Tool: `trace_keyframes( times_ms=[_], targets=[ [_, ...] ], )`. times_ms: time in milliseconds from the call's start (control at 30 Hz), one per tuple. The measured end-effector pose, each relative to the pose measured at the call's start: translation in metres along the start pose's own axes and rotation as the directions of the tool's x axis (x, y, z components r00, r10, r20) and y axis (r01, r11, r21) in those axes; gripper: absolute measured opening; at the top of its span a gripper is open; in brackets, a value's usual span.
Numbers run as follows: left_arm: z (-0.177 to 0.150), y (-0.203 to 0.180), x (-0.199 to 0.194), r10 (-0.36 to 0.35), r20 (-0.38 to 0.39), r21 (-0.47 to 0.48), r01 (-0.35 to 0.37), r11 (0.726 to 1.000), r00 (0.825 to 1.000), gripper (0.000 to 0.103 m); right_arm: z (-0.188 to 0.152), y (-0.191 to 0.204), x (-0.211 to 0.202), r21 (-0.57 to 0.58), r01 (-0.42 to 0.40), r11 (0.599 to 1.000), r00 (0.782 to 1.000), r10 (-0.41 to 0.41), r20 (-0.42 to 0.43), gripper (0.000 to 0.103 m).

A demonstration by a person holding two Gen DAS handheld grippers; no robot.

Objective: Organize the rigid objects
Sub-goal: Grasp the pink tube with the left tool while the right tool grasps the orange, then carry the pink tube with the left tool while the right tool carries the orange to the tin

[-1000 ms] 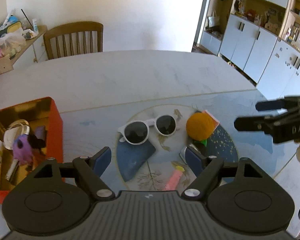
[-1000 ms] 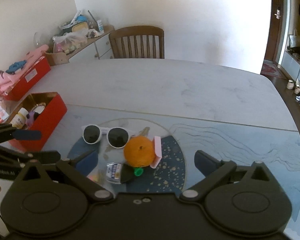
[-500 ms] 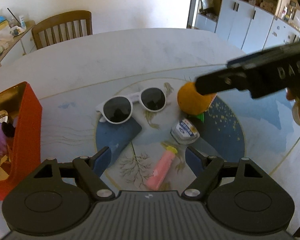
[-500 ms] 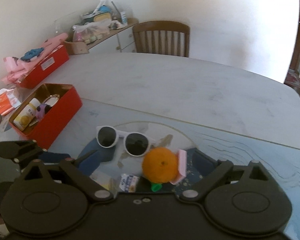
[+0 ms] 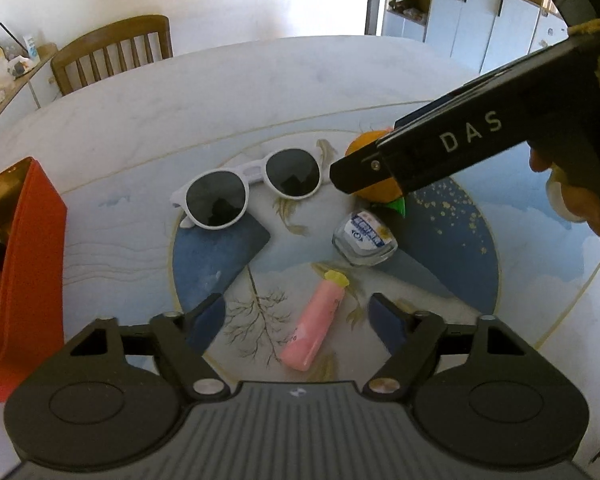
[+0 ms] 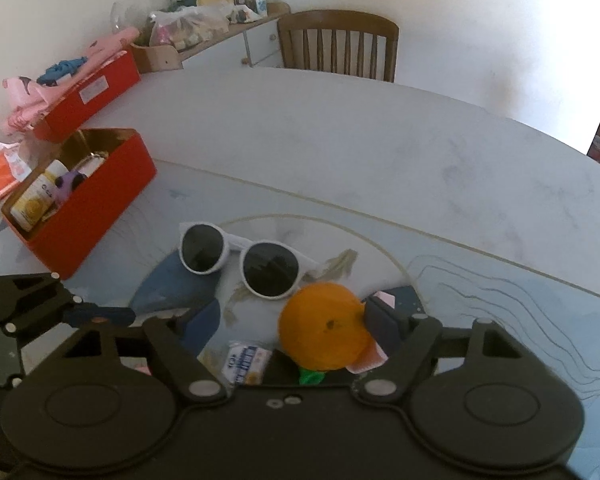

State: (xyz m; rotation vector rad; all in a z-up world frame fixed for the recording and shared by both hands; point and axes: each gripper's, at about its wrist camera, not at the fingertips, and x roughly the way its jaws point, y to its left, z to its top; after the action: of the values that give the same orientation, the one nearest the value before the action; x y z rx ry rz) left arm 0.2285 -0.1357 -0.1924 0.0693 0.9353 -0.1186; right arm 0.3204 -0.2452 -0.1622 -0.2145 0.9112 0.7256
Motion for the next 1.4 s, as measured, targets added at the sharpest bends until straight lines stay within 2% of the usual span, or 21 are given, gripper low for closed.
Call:
trace_keyframes(
  times_ms=[33,233,300,400,500,667,967,1400],
  targets=[
    [0.0,0.0,0.001,0.004,-0.006,0.002,-0.004,1.0,1.0,0.066,-0.001,-0.001,0.002,-0.002,0.007,1.0,1.0,-0.007,-0.005,0.076],
    [-0.002,-0.002,0.004,0.001,-0.004,0.018,-0.001,1.0,1.0,0.05,-0.006,-0.008,0.011,0.005,0.028,1.0,0.999,-0.028,-0.035,0.068],
    [-0.002,-0.006,0.002,-0.006,0.001,0.033,0.006,0.999,1.0,0.035,-0.007,-0.01,0.012,0.007,0.037,0.999,0.999,-0.037,-0.039,0.063],
    [-0.003,-0.01,0.001,-0.011,-0.001,0.049,0.011,0.999,1.0,0.03,-0.008,-0.012,0.013,0.018,0.038,0.999,0.998,-0.037,-0.044,0.056],
    [-0.004,-0.014,-0.001,-0.025,-0.005,0.061,0.026,0.998,1.0,0.016,-0.009,-0.011,0.011,0.018,0.038,0.999,0.999,-0.038,-0.039,0.054],
    [-0.004,-0.015,-0.003,-0.028,-0.011,0.056,0.029,0.998,1.0,0.015,-0.01,-0.008,0.007,0.027,0.065,0.998,0.997,-0.064,-0.033,0.053],
    [-0.001,0.003,-0.012,-0.015,-0.01,-0.023,0.015,1.0,1.0,0.015,-0.015,-0.003,-0.02,0.07,0.045,0.997,0.999,-0.045,-0.001,0.053],
    [0.012,0.037,-0.061,0.022,0.063,-0.149,-0.013,0.989,0.998,0.015,-0.005,0.027,-0.063,0.083,0.002,0.997,0.997,-0.008,0.07,0.053]
  ],
)
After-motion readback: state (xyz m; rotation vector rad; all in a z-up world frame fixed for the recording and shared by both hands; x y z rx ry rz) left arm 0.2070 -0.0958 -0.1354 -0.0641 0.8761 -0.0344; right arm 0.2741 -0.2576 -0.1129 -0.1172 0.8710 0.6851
